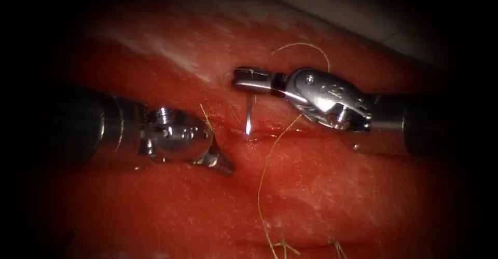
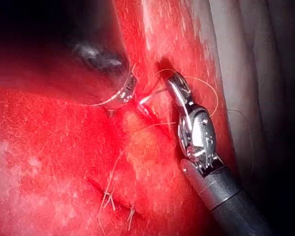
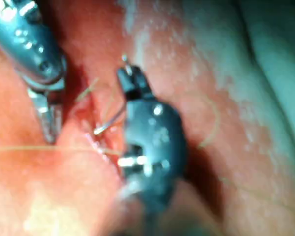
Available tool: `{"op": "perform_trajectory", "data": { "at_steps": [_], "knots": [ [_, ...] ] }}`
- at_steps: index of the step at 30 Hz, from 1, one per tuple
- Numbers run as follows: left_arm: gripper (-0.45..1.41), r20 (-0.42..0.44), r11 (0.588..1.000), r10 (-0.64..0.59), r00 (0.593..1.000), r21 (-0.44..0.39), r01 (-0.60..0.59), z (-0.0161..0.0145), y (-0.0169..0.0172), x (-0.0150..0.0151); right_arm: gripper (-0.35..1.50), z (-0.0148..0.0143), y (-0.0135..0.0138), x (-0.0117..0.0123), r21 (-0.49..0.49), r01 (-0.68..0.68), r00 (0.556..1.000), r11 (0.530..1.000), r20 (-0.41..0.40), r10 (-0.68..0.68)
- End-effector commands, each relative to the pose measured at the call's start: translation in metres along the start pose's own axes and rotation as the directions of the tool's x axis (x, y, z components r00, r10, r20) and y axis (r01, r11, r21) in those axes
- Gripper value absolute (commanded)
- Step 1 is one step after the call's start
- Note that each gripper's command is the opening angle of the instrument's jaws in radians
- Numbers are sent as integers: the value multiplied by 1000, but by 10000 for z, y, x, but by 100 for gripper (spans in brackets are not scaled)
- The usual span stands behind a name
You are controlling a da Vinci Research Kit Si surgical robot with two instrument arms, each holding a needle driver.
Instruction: Wound Closure
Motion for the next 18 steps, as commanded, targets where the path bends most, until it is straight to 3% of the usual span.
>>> {"op": "perform_trajectory", "data": {
  "at_steps": [1, 10, 18],
  "knots": [
    [-32, 0, 1000, -1, 1000, -1, 1, 8, 1, 0, -35, 8, 2, -1, -12, -5, 1000, 1000, -5, 4],
    [-29, -10, 1000, -11, 1000, -2, 11, 3, 18, 8, -35, 8, -6, -3, -51, -29, 999, 998, 28, 30],
    [-29, -14, 1000, -16, 1000, 2, 16, 7, 21, 12, -35, 9, -5, 0, -64, -161, 986, 985, 23, 162]
  ]
}}
